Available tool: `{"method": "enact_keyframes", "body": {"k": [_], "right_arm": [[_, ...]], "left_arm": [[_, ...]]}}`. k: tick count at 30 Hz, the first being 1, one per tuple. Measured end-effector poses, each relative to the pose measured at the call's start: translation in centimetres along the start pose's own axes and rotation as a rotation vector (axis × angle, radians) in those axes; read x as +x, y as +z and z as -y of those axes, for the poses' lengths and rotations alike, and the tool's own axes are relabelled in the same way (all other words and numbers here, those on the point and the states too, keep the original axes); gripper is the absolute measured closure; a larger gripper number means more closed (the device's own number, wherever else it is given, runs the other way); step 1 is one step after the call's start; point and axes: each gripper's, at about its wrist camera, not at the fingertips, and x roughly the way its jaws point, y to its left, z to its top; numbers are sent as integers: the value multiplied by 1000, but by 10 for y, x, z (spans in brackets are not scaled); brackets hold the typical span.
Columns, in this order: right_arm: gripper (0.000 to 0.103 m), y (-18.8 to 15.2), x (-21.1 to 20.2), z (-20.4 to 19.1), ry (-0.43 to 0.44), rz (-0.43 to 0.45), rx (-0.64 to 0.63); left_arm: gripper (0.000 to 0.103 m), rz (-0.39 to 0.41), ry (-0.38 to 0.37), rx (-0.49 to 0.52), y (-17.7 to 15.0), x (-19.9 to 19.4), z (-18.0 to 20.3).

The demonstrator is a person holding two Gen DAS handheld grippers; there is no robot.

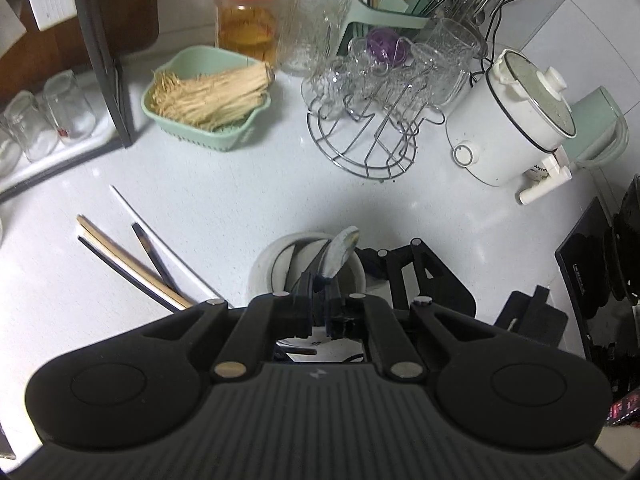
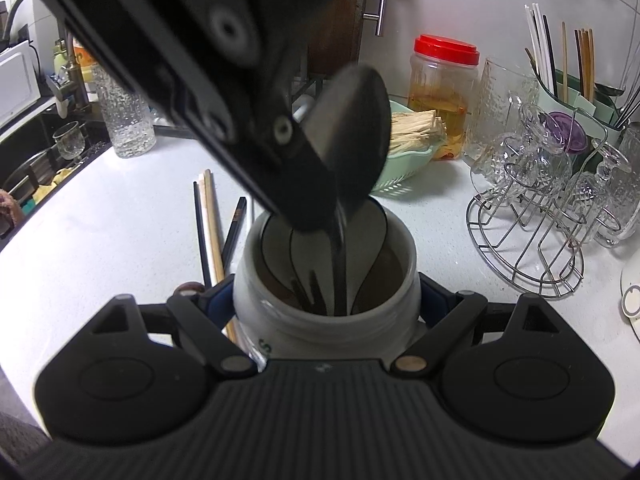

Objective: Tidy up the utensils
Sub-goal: 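Carry the metal spoon over the mug and release it inside with left tool, then withdraw the open left tool up from the mug toward the counter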

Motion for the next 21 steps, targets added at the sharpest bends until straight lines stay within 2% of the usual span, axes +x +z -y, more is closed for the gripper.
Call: {"method": "enact_keyframes", "body": {"k": [9, 11, 13, 15, 21], "right_arm": [[12, 0, 0, 0, 0, 0, 0], [12, 0, 0, 0, 0, 0, 0], [12, 0, 0, 0, 1, 1, -1], [12, -1, 0, 1, 3, 2, 0], [12, 1, 1, 0, -1, -3, 1]], "left_arm": [[96, -3, -37, -45, -3, 0, -10], [93, -3, -57, -86, -3, -3, -14], [78, 11, -83, -121, -3, -10, -18], [69, 42, -88, -136, -3, -20, -20], [69, 120, -116, -183, -4, -46, -30]]}}
